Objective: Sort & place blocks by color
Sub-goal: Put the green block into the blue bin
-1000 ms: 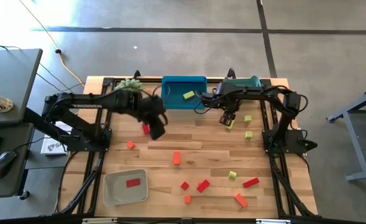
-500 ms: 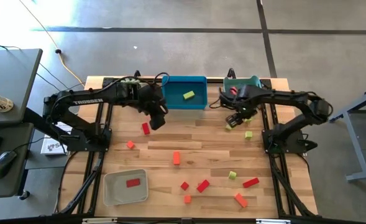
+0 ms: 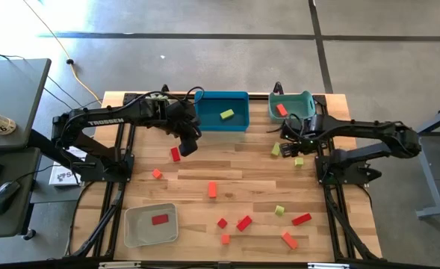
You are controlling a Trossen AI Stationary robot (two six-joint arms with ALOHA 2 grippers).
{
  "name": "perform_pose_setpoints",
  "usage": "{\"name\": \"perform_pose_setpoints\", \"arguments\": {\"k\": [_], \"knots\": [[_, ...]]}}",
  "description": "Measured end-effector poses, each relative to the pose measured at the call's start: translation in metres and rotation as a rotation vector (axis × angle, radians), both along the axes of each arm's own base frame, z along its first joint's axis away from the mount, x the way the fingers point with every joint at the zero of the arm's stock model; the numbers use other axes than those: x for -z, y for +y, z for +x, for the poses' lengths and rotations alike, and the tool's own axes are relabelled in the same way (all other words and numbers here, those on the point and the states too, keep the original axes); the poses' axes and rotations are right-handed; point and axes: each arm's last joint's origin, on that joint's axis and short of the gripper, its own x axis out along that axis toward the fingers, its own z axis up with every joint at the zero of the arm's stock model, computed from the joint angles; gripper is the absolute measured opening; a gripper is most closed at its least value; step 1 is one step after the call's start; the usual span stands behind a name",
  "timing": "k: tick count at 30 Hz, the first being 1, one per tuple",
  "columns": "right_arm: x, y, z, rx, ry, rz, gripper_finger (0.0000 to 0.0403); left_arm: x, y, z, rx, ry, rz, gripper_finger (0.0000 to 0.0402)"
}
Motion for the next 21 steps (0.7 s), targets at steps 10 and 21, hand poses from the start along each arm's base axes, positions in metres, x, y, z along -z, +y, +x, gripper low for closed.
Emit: {"name": "perform_pose_setpoints", "arguments": {"k": [10, 21], "knots": [[0.021, 0.008, -0.009, 0.009, 0.071, 0.013, 0.0185, 0.000, 0.000, 0.000, -0.015, -0.003, -0.008, 0.0122], [0.036, 0.006, -0.007, 0.019, 0.019, 0.010, 0.0185, 0.000, 0.000, 0.000, -0.015, -0.004, -0.008, 0.0122]]}}
